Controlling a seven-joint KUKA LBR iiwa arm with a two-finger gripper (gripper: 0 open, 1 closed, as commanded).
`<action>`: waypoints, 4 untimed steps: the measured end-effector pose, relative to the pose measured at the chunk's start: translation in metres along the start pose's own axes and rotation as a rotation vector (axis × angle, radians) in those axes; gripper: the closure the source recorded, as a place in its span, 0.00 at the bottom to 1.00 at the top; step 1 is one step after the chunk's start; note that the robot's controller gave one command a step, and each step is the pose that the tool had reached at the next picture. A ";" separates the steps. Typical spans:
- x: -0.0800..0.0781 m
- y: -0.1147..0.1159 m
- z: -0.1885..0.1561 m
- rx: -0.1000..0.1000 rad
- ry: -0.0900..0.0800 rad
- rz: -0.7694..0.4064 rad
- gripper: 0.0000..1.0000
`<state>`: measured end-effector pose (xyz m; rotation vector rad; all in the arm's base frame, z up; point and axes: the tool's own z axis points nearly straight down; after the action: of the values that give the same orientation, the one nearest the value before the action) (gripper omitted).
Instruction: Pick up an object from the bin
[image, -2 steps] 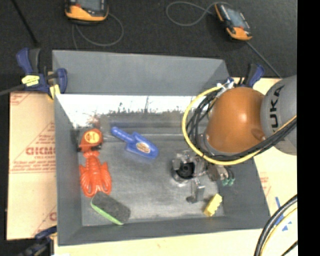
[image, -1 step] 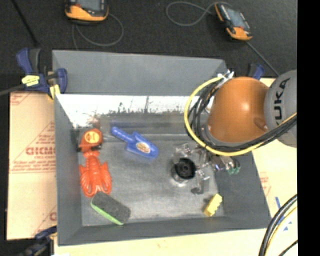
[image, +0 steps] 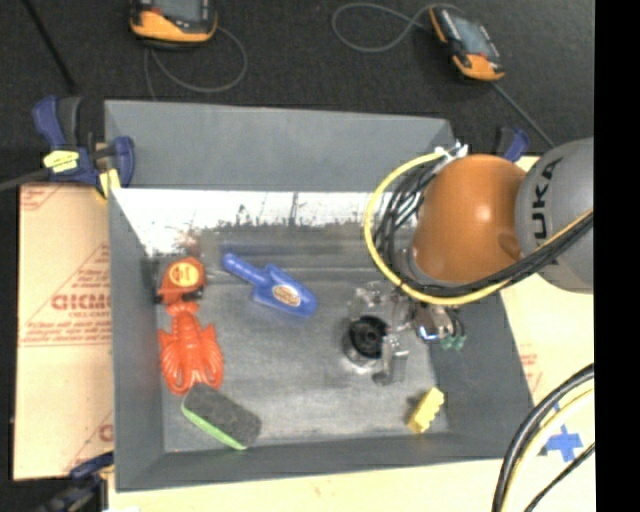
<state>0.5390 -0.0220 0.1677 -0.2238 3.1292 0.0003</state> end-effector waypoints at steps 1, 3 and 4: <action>-0.028 -0.037 -0.007 0.000 0.003 -0.059 0.00; -0.038 -0.035 0.070 0.001 -0.003 -0.074 0.00; -0.041 -0.055 0.097 0.001 -0.002 -0.152 1.00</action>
Offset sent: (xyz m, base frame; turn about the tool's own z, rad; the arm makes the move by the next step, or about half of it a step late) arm 0.0084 -0.0267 -0.0380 -0.0430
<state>0.5881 -0.0710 0.0709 -0.4605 3.1016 -0.0010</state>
